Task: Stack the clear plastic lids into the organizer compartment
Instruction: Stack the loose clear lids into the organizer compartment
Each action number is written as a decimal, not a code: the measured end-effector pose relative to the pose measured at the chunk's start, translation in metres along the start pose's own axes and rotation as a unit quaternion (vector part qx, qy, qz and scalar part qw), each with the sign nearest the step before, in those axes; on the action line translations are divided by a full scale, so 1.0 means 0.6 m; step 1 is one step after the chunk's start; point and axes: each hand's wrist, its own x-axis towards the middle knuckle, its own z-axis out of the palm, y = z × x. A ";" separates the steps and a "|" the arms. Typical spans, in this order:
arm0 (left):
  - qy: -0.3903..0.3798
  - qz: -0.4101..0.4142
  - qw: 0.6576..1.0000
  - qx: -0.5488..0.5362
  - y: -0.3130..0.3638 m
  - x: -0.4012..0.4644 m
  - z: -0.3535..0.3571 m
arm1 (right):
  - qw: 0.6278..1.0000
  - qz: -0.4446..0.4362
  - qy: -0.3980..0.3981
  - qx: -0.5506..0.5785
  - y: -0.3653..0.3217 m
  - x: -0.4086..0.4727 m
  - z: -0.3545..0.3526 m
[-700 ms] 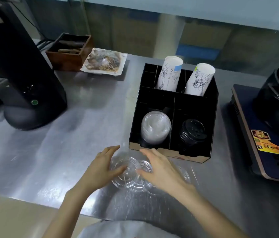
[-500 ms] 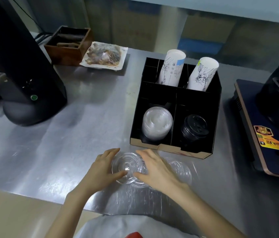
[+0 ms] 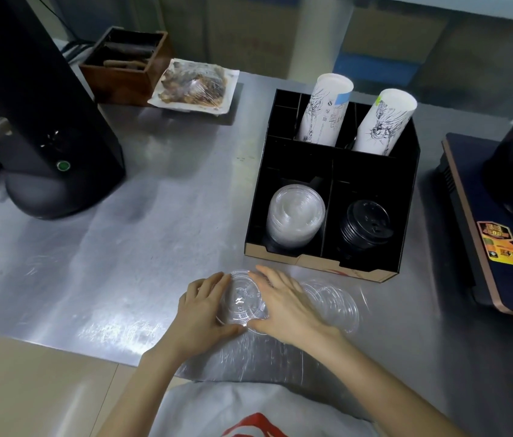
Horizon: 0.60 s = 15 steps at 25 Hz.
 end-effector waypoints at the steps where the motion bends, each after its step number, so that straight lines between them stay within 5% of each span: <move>1: 0.003 0.003 1.000 0.003 0.000 0.000 0.000 | 1.000 -0.003 -0.001 0.000 -0.001 0.000 0.001; 15: 0.009 0.040 0.999 -0.007 0.025 0.007 -0.024 | 0.999 -0.024 0.036 0.017 0.011 -0.016 -0.015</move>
